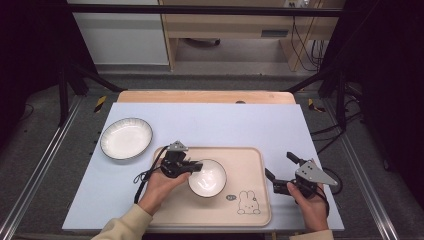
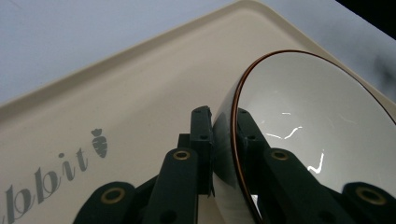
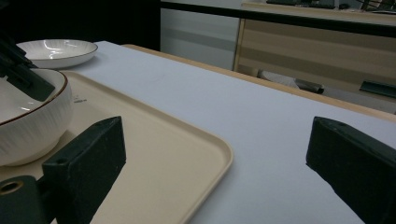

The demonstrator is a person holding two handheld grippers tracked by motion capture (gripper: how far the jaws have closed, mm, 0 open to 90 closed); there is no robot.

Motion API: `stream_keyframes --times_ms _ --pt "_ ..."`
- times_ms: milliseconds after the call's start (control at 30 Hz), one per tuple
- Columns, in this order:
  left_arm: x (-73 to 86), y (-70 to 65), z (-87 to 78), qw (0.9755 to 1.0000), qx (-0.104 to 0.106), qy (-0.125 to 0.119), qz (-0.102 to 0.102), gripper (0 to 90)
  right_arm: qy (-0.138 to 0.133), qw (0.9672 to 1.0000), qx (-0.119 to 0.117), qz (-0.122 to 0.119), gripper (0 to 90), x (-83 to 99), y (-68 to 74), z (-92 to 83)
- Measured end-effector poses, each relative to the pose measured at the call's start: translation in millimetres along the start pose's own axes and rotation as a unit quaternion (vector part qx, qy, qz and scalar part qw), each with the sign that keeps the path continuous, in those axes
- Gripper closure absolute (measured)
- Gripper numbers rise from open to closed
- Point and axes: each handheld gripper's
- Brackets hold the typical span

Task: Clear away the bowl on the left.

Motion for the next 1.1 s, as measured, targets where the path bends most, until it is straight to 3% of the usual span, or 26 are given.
stream_keyframes --times_ms 1100 --pt "-2.6 6.3 3.8 0.9996 -0.001 0.017 -0.023 80.7 0.0 1.0 0.0 0.002 4.8 -0.1 -0.1 -0.5"
Point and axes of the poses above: each handheld gripper's, and its own axes: z roughly forward along the jaws, x roughly out of its underside, y roughly to its left, and after that the axes turned 14 degrees about -z, right-handed
